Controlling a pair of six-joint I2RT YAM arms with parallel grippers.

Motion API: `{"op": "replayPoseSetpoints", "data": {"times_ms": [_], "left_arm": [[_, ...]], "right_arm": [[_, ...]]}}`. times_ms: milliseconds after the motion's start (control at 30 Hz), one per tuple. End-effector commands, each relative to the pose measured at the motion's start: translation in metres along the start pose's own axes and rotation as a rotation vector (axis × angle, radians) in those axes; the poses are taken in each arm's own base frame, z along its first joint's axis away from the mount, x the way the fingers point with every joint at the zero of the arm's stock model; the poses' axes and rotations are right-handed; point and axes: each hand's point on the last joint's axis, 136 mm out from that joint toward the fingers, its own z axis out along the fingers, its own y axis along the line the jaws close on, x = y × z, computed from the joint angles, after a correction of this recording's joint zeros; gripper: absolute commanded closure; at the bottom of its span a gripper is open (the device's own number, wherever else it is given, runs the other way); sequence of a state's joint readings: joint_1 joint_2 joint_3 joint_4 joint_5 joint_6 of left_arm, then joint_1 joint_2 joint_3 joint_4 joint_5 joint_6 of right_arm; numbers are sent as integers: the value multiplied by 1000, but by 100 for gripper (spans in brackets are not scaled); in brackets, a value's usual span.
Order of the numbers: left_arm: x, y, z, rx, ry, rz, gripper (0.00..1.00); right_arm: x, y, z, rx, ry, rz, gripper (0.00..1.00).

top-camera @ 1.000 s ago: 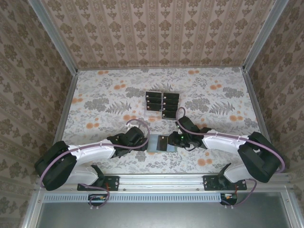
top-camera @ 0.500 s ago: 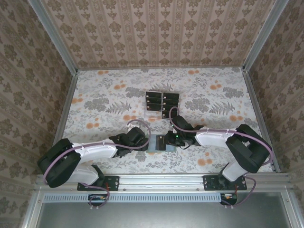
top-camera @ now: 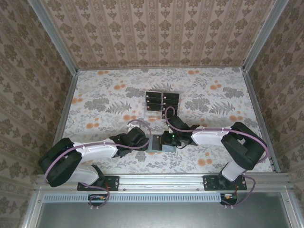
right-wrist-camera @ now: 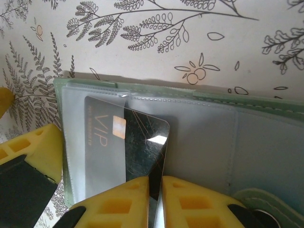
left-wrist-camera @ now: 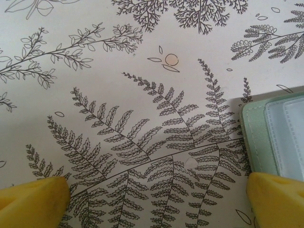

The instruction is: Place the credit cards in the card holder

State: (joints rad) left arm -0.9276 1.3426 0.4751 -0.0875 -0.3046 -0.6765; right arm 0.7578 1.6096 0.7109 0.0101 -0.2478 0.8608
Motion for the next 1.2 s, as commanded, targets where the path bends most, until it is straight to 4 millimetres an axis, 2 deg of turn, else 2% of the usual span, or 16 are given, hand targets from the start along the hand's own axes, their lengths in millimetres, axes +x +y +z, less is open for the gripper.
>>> {"op": "replayPoseSetpoints", "data": {"times_ms": [0,467,600,700,767,867,967,1167], "left_arm": [[18,1,9,18,58,9,0],[18,2,8,15,57,9,0],[17,3,6,10,54,8,0],[14,6,3,1,44,4,0],[11,9,-1,-6,33,-4,0],[6,13,-8,-10,16,-20,0],[1,16,-14,-13,-2,-30,0],[-1,21,-15,-24,-6,-35,0]], "right_arm": [[-3,16,3,-40,7,-8,85],[-7,31,10,-84,15,-3,82],[-10,36,3,-102,-4,-10,71],[-17,39,-11,-105,-41,-16,60],[-20,37,-22,-91,-66,-22,58],[-21,31,-35,-68,-87,-34,58],[-18,26,-40,-50,-90,-43,61],[-15,25,-28,-58,-63,-38,73]]}}
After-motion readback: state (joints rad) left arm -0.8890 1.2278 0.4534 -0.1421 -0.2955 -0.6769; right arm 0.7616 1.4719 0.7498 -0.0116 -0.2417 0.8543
